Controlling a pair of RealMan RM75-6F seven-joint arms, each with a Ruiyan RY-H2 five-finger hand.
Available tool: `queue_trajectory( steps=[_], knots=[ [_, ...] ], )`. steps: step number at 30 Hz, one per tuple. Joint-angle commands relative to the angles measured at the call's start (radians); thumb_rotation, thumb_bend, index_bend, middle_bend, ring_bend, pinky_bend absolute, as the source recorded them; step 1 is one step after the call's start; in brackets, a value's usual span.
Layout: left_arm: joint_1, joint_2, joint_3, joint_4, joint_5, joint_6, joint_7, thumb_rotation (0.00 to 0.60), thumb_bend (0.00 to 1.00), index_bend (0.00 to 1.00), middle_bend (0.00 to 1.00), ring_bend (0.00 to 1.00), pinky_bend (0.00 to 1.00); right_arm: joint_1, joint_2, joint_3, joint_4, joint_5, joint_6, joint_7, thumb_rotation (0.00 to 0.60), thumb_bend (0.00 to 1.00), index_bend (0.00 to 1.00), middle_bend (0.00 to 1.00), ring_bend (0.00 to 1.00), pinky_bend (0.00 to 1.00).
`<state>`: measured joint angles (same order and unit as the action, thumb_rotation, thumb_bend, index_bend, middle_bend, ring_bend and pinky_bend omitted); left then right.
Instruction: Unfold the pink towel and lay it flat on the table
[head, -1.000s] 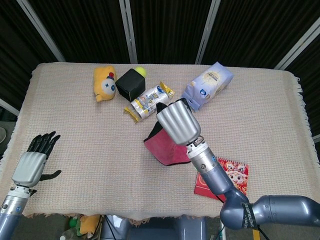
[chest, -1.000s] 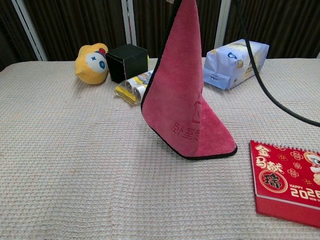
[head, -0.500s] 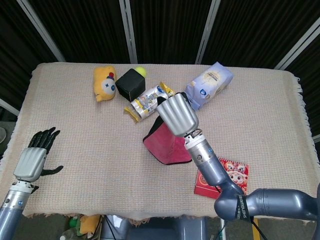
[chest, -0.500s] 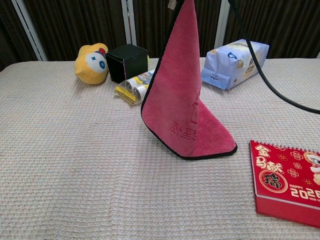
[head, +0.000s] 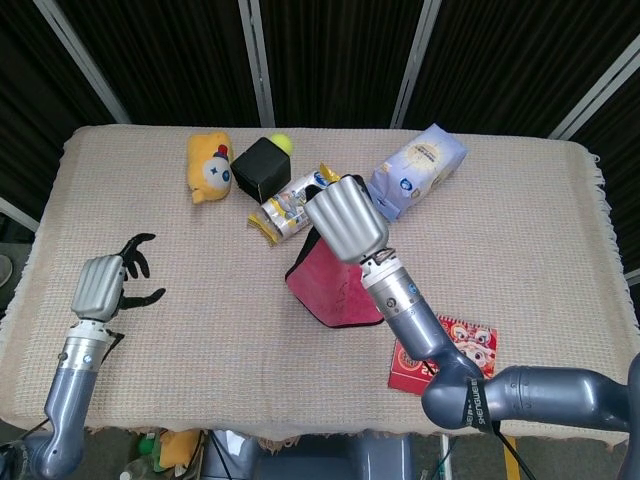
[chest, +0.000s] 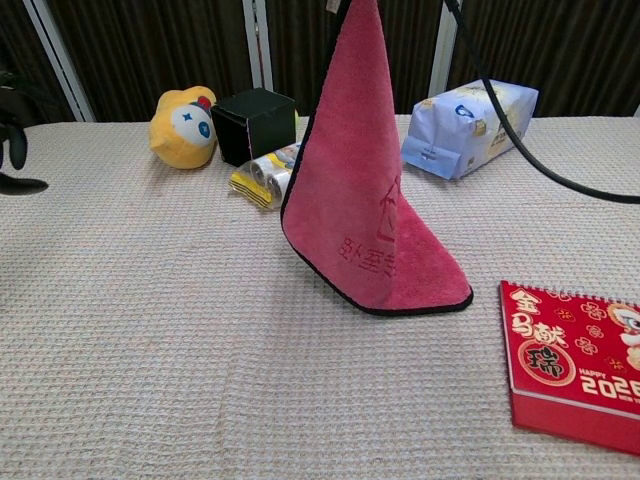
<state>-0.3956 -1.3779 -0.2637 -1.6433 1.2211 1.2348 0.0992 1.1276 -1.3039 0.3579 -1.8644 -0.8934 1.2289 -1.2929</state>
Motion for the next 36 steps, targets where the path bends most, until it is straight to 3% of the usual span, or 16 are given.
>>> queue_trajectory(
  steps=[1,4,10,19,21,26,28,31,36],
  knots=[
    [-0.058,-0.021,-0.04,0.015,-0.053,-0.064,0.029,0.6,0.15,0.23,0.6,0.61,0.62,0.001,0.004,-0.004,0.001,0.006,0.005,0.006,0.6,0.59,0.8,1.0,1.0,0.98],
    [-0.097,-0.021,-0.055,0.015,-0.097,-0.117,0.054,0.6,0.21,0.2,0.56,0.58,0.61,0.002,0.009,-0.01,0.001,0.012,0.01,0.01,0.6,0.59,0.8,1.0,1.0,0.98],
    [-0.17,0.027,-0.05,-0.013,-0.162,-0.265,0.081,0.6,0.53,0.09,0.39,0.36,0.54,0.006,0.02,-0.019,-0.009,0.017,0.024,0.019,0.6,0.59,0.8,1.0,1.0,0.98],
    [-0.257,0.069,-0.023,-0.051,-0.175,-0.415,0.072,0.6,0.75,0.01,0.31,0.25,0.41,0.017,0.025,-0.031,-0.023,0.021,0.035,0.025,0.6,0.59,0.8,1.0,1.0,0.98],
    [-0.278,0.063,-0.022,-0.053,-0.173,-0.425,0.079,0.6,0.74,0.01,0.31,0.25,0.4,0.02,0.025,-0.034,-0.025,0.022,0.038,0.025,0.6,0.59,0.8,1.0,1.0,0.98],
    [-0.317,0.019,-0.034,-0.038,-0.191,-0.385,0.109,0.6,0.48,0.01,0.26,0.2,0.26,0.024,0.025,-0.042,-0.028,0.027,0.045,0.026,0.6,0.59,0.8,1.0,1.0,0.98],
    [-0.334,0.006,-0.036,-0.032,-0.224,-0.372,0.146,0.6,0.45,0.01,0.24,0.19,0.26,0.024,0.025,-0.044,-0.029,0.028,0.048,0.028,0.6,0.59,0.8,1.0,1.0,0.98],
    [-0.373,-0.005,-0.036,-0.033,-0.296,-0.379,0.205,0.6,0.43,0.02,0.26,0.21,0.3,0.025,0.027,-0.048,-0.03,0.028,0.052,0.03,0.6,0.59,0.8,1.0,1.0,0.98],
    [-0.417,-0.023,-0.042,-0.036,-0.36,-0.375,0.236,0.6,0.34,0.11,0.45,0.41,0.45,0.024,0.031,-0.054,-0.028,0.03,0.056,0.038,0.6,0.59,0.8,1.0,1.0,0.98]
  ],
)
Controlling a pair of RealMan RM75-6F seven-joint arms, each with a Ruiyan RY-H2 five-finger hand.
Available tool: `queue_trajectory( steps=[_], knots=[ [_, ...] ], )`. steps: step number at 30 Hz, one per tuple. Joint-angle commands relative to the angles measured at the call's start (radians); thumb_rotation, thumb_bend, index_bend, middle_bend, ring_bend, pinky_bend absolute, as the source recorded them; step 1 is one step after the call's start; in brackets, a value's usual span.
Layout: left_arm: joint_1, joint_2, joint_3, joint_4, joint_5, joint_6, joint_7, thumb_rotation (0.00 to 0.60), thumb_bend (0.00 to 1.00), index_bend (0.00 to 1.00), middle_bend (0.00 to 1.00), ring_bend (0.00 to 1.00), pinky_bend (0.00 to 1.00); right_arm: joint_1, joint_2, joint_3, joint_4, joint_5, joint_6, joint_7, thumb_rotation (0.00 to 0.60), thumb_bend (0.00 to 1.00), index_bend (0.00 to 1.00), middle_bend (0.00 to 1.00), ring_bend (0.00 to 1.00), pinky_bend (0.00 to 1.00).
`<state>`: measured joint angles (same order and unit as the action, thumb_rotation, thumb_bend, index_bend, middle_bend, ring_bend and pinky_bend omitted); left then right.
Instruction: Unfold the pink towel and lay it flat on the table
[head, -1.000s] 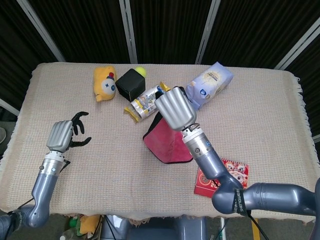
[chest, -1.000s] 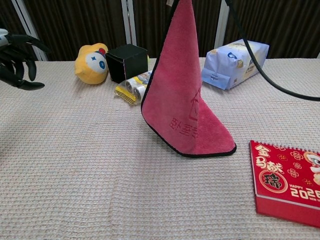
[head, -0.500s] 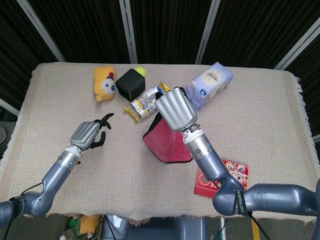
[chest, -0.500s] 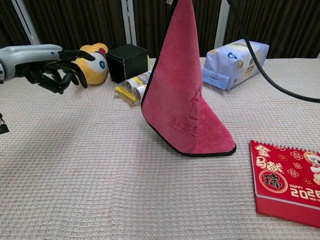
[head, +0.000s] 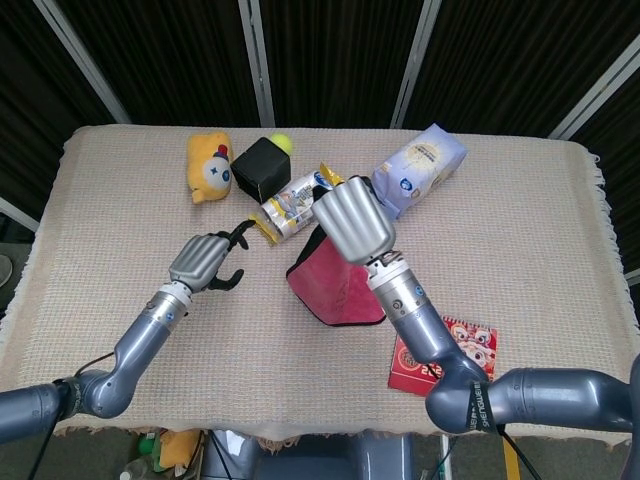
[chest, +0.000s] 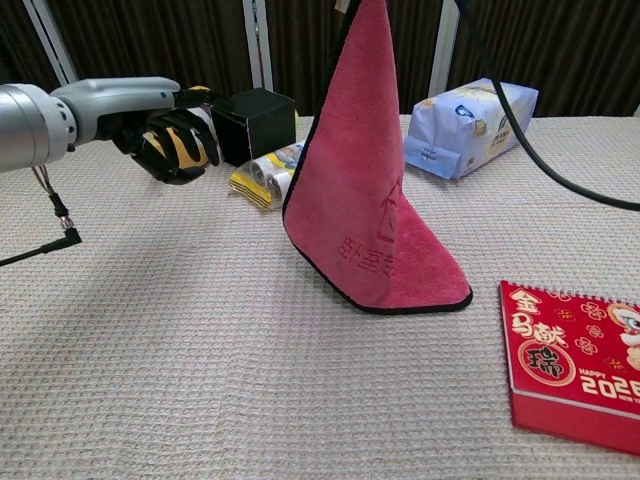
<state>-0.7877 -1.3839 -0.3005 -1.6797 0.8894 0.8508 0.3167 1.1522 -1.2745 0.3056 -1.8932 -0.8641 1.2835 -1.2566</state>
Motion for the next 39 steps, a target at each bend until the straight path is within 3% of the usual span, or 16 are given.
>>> queue_trajectory(
  steps=[1,7,19,39],
  knots=[
    [-0.034,-0.025,-0.005,0.002,-0.036,0.014,0.025,0.6,0.33,0.11,0.48,0.43,0.47,-0.002,0.004,-0.003,0.001,0.001,0.002,0.005,0.6,0.59,0.8,1.0,1.0,0.98],
    [-0.077,-0.019,0.008,-0.009,-0.115,-0.024,0.054,0.6,0.33,0.08,0.47,0.45,0.48,-0.002,0.01,-0.009,0.0,-0.001,0.003,0.01,0.6,0.59,0.8,1.0,1.0,0.98],
    [-0.162,-0.022,0.033,-0.033,-0.243,-0.059,0.061,0.6,0.33,0.1,0.48,0.45,0.48,0.004,0.005,-0.019,0.005,0.007,0.006,0.015,0.6,0.59,0.8,1.0,1.0,0.98],
    [-0.167,-0.008,0.051,-0.098,-0.17,0.006,-0.002,0.6,0.32,0.1,0.48,0.45,0.48,0.0,0.013,-0.033,0.007,0.007,0.014,0.026,0.6,0.59,0.8,1.0,1.0,0.98]
  ],
)
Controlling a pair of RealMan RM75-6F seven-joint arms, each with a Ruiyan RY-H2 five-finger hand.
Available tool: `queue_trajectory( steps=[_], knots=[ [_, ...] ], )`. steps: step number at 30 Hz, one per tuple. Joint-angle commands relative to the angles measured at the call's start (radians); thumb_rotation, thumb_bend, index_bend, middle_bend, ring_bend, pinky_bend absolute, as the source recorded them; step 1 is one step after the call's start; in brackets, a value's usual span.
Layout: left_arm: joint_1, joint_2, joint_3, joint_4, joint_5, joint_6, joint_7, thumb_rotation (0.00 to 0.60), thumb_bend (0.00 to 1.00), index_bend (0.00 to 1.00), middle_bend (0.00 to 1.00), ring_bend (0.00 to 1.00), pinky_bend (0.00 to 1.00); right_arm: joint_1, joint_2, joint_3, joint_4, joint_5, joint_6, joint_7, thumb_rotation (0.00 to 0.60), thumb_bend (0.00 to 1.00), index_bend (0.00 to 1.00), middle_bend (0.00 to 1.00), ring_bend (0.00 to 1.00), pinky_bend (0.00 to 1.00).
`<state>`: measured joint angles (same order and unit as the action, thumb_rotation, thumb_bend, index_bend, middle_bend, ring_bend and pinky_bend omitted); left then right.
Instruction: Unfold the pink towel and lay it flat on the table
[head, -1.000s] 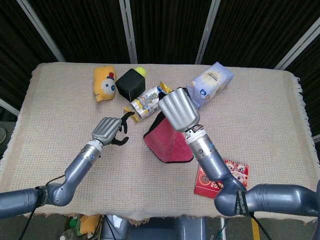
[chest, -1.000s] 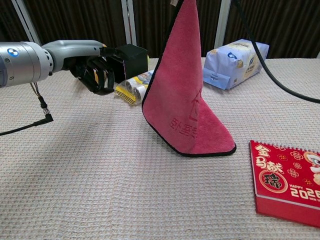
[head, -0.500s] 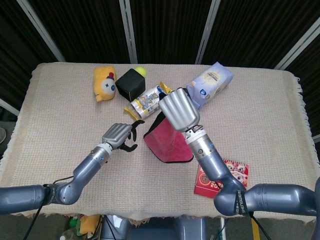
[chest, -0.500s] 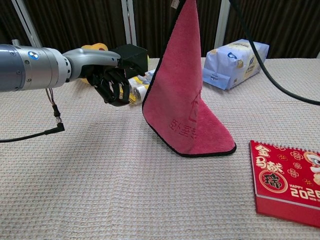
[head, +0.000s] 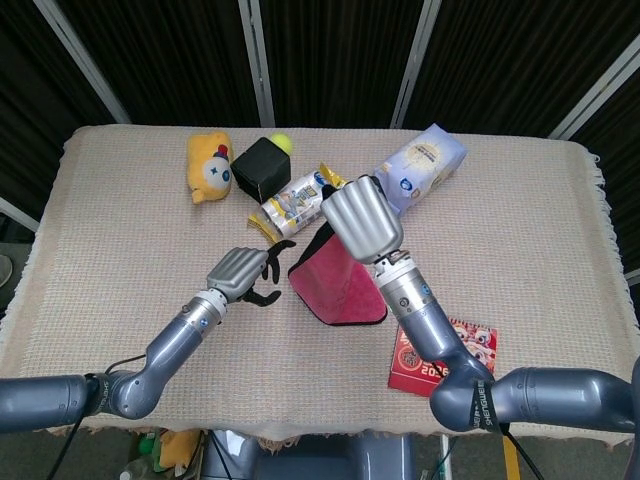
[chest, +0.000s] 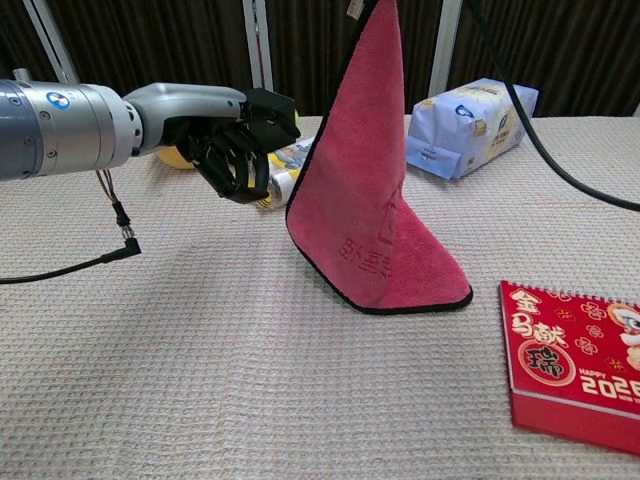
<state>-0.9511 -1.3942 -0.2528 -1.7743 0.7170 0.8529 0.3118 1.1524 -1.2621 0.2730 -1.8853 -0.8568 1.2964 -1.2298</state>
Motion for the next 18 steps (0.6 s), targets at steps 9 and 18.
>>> queue_trajectory(
  steps=[9,18],
  knots=[
    [-0.037,-0.03,0.006,0.02,-0.032,-0.003,0.002,0.6,0.31,0.17,0.64,0.61,0.62,0.0,0.005,-0.003,-0.017,0.0,0.01,-0.008,0.6,0.59,0.8,1.0,1.0,0.98],
    [-0.075,-0.068,0.012,0.054,-0.086,0.023,0.04,0.6,0.31,0.19,0.7,0.66,0.67,-0.003,0.007,-0.007,-0.015,0.004,0.011,-0.004,0.6,0.59,0.8,1.0,1.0,0.98]
  ],
)
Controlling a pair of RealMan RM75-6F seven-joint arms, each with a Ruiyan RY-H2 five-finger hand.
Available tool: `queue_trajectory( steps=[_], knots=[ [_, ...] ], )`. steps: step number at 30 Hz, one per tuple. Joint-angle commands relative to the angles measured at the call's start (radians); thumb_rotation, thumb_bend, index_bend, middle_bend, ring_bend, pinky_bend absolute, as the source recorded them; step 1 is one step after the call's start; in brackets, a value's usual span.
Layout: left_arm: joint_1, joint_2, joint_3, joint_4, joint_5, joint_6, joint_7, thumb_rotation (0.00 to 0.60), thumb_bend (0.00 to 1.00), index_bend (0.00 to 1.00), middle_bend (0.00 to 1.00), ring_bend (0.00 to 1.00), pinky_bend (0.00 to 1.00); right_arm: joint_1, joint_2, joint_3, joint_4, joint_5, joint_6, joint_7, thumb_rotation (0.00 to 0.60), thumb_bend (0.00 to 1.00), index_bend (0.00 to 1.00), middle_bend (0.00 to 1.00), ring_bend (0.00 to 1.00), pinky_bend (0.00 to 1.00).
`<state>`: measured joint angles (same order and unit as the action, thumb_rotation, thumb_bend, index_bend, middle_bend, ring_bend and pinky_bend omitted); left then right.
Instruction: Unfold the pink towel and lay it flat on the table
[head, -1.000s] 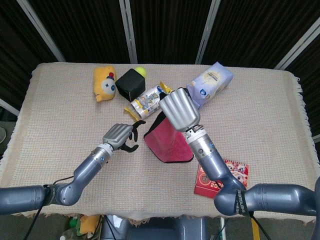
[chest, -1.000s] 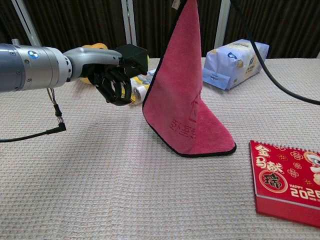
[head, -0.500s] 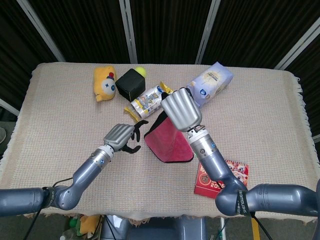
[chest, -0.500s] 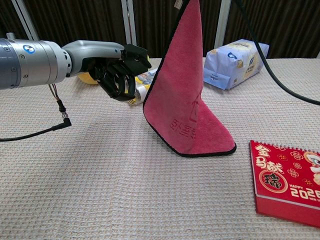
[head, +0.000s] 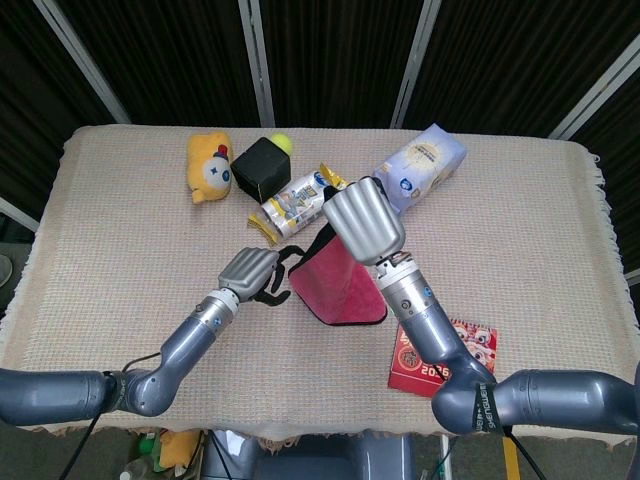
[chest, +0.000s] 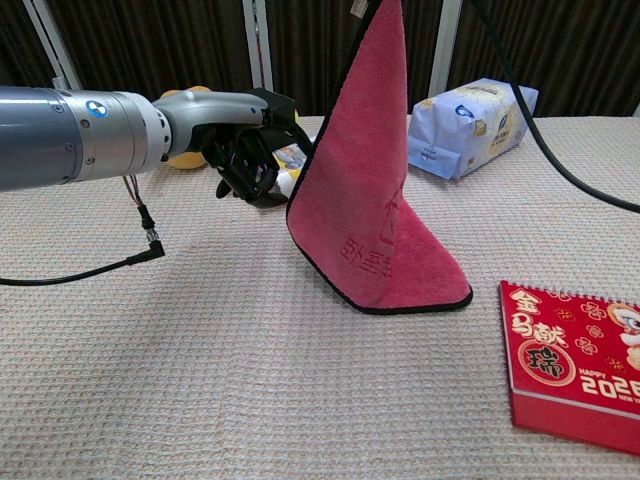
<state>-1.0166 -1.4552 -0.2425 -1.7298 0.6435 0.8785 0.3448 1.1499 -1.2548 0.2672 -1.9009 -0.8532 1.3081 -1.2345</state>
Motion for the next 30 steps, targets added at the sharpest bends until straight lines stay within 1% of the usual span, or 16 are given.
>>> queue_trajectory(
  steps=[1,5,11,17,27,30],
  knots=[
    [-0.014,-0.011,0.003,0.014,-0.018,-0.005,0.009,0.6,0.31,0.19,0.7,0.66,0.67,-0.001,-0.001,-0.002,0.002,0.001,-0.001,0.001,0.6,0.59,0.8,1.0,1.0,0.98],
    [-0.019,-0.016,-0.001,0.006,-0.019,-0.016,-0.005,0.6,0.31,0.19,0.69,0.66,0.67,0.0,-0.003,-0.004,0.006,0.0,-0.001,0.001,0.6,0.59,0.8,1.0,1.0,0.98],
    [0.0,-0.002,0.0,-0.048,0.062,0.017,-0.026,0.6,0.31,0.19,0.69,0.66,0.67,0.0,-0.002,-0.004,0.008,0.002,-0.001,0.001,0.6,0.59,0.8,1.0,1.0,0.98],
    [0.008,0.005,0.001,-0.075,0.096,0.038,-0.035,0.6,0.31,0.18,0.68,0.66,0.67,0.002,-0.009,-0.007,0.009,0.001,0.001,-0.003,0.6,0.59,0.8,1.0,1.0,0.98],
    [0.011,-0.001,0.007,-0.083,0.118,0.045,-0.043,0.6,0.31,0.19,0.68,0.66,0.67,-0.002,-0.009,-0.012,0.015,0.005,0.003,-0.002,0.6,0.59,0.8,1.0,1.0,0.98],
    [0.005,-0.01,0.016,-0.072,0.105,0.044,-0.031,0.6,0.31,0.22,0.69,0.66,0.67,-0.002,-0.01,-0.012,0.016,0.004,0.003,0.0,0.6,0.59,0.8,1.0,1.0,0.98]
  ],
)
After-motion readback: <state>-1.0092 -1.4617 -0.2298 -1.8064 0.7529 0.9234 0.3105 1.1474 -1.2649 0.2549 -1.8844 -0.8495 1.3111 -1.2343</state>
